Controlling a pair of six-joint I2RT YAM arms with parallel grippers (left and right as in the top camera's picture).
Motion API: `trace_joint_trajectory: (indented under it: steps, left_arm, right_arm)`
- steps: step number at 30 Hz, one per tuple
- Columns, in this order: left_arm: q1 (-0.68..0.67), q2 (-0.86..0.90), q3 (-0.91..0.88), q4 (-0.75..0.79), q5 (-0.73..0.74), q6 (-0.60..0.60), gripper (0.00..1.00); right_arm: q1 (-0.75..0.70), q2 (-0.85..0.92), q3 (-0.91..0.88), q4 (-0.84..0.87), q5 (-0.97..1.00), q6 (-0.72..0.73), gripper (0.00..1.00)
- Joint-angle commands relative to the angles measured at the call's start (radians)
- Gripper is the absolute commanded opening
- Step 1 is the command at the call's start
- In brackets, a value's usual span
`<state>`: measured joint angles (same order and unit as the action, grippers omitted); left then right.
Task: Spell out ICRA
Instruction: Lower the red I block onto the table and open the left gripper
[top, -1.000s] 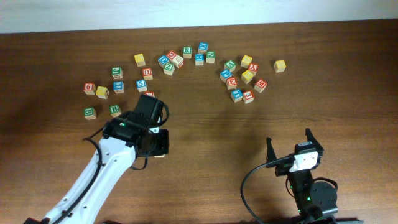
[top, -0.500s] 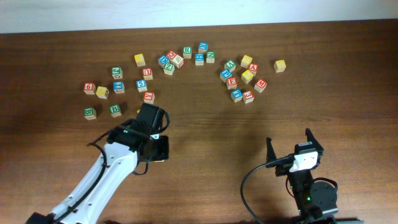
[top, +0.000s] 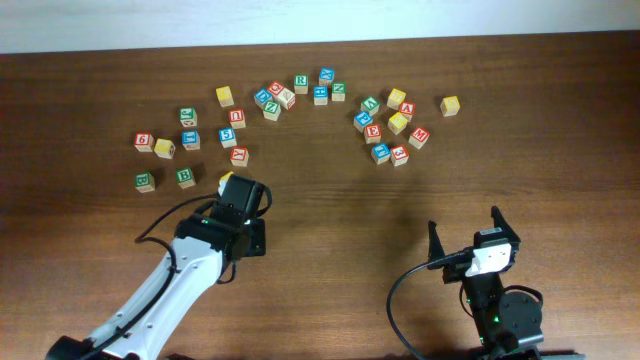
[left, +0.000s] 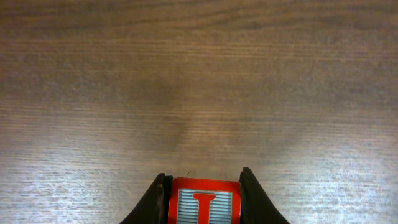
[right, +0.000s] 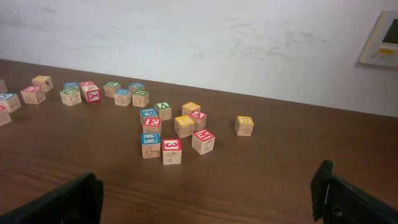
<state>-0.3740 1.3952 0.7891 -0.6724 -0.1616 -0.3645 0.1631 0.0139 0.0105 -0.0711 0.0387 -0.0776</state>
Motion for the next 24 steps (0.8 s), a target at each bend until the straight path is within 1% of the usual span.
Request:
trace_joint_trajectory:
  steps: [1, 9, 24]
  left_arm:
    - [-0.004, -0.009, -0.006, 0.014, -0.038, -0.013, 0.12]
    - [-0.004, -0.003, -0.006, 0.038, -0.039, -0.013, 0.11]
    - [-0.004, -0.002, -0.007, 0.036, -0.045, -0.013, 0.11]
  right_arm:
    - [-0.007, -0.008, -0.005, -0.008, -0.002, 0.012, 0.98]
    - [-0.007, -0.008, -0.005, -0.008, -0.002, 0.012, 0.98]
    - [-0.007, -0.008, -0.005, -0.008, -0.002, 0.012, 0.98]
